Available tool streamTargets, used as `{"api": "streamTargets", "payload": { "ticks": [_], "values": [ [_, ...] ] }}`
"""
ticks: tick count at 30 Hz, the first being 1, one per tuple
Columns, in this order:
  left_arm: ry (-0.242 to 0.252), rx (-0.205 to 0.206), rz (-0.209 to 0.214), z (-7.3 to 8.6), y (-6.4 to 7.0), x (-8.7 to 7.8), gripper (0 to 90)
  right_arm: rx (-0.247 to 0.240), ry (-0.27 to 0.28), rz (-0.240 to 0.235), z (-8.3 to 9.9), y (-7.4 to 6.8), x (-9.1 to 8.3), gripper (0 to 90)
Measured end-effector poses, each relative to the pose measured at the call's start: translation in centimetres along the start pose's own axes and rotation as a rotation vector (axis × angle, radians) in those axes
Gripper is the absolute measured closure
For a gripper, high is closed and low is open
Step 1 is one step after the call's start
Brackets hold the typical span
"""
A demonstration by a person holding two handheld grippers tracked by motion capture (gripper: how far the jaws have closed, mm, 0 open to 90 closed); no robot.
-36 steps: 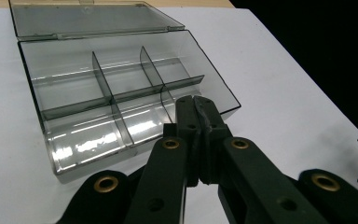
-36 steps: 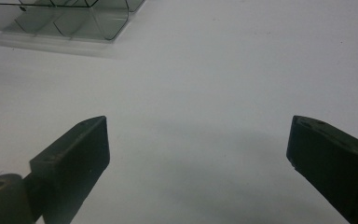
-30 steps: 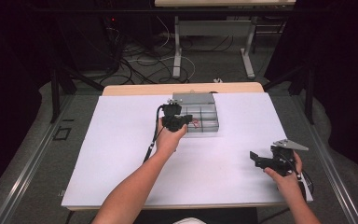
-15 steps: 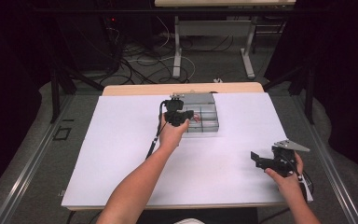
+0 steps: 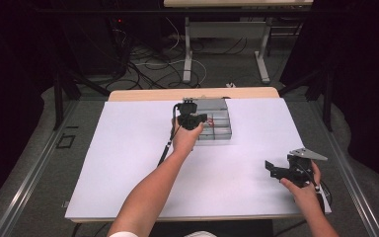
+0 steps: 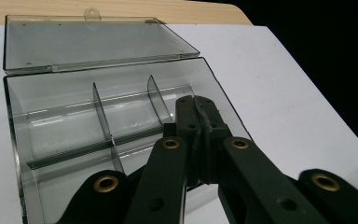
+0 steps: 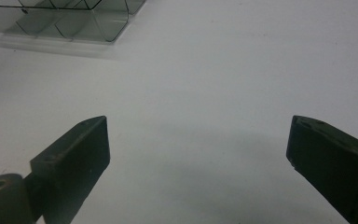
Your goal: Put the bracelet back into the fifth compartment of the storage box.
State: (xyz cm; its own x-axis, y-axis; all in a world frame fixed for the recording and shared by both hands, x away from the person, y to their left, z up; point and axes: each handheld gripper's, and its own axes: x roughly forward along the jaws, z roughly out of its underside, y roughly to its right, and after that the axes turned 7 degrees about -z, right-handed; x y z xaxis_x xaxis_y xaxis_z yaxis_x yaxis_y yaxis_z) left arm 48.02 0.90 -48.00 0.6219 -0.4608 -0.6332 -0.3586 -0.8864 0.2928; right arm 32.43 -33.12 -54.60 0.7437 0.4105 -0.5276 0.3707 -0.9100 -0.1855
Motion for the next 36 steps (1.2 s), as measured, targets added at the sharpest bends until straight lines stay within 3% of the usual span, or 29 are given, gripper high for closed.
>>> {"api": "streamTargets", "payload": {
  "ticks": [15, 36],
  "values": [
    [-0.011, -0.008, -0.033, 0.3, -1.0, 1.8, 90.0, 0.010, -0.004, -0.008, 0.1, -0.1, 0.1, 5.7],
    [-0.076, 0.004, -0.071, 1.4, -1.1, 3.7, 89.9, 0.009, -0.007, -0.012, 0.1, -0.2, 0.2, 5.8]
  ]
}}
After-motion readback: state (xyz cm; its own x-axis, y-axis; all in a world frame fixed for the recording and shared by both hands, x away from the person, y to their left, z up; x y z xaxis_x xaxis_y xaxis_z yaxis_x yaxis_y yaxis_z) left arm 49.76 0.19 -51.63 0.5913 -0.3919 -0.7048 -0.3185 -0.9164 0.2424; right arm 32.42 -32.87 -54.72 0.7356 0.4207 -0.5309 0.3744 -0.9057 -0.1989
